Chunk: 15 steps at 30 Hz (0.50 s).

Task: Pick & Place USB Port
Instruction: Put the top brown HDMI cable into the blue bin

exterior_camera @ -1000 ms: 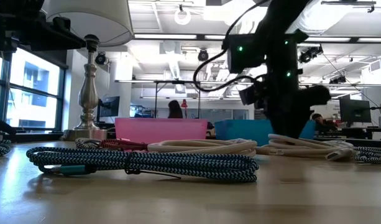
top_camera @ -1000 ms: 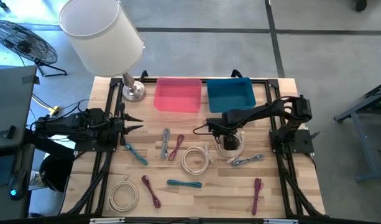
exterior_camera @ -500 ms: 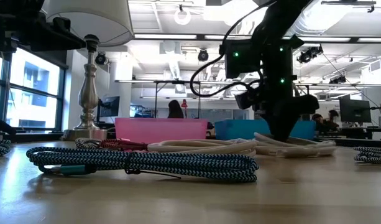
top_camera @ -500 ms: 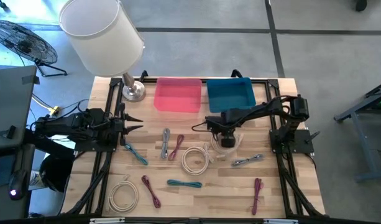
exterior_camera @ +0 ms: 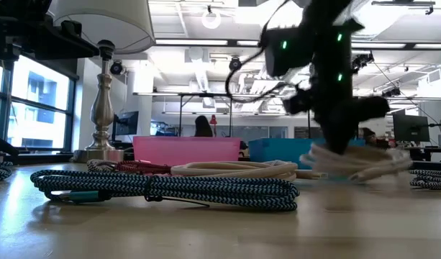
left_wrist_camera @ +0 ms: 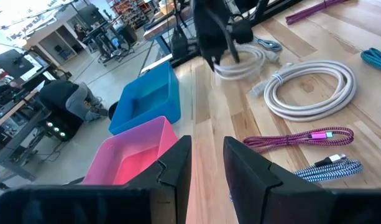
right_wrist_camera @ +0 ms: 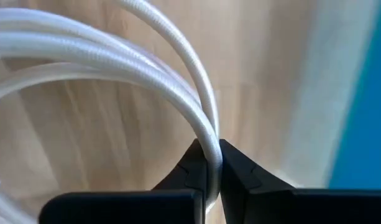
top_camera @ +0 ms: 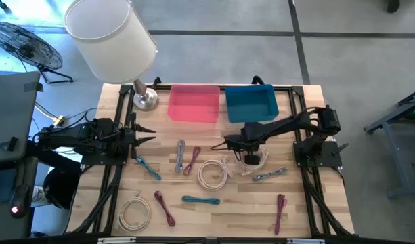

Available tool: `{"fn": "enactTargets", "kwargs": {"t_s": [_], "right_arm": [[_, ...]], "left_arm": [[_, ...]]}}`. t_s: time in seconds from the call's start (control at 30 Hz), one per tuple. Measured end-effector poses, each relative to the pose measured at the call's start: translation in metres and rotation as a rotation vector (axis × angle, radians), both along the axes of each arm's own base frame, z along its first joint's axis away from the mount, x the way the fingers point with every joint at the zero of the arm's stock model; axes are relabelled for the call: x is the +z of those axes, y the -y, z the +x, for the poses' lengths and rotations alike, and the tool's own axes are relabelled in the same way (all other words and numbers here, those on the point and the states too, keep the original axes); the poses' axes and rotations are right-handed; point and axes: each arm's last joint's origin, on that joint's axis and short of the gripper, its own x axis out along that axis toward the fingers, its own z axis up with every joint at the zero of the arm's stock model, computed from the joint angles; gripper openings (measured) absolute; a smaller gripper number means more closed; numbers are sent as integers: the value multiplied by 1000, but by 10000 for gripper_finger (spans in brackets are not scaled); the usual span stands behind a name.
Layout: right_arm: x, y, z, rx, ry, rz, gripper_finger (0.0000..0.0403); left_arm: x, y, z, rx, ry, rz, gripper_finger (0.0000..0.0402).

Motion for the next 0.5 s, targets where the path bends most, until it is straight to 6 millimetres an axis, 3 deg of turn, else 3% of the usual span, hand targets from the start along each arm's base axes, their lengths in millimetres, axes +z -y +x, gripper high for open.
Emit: {"fn": "enactTargets", "kwargs": {"t_s": [0.23,0.37,0.5], "right_arm": [[65,-5,3,23,119,-318,10],[107,6,4,15,246,-593,10],[145,25,-3,-41,322,-749,10]], "left_arm": [[0,0,0,0,0,0,89],[0,0,0,1,0,1,89],[0,0,0,1,0,0,89]]}}
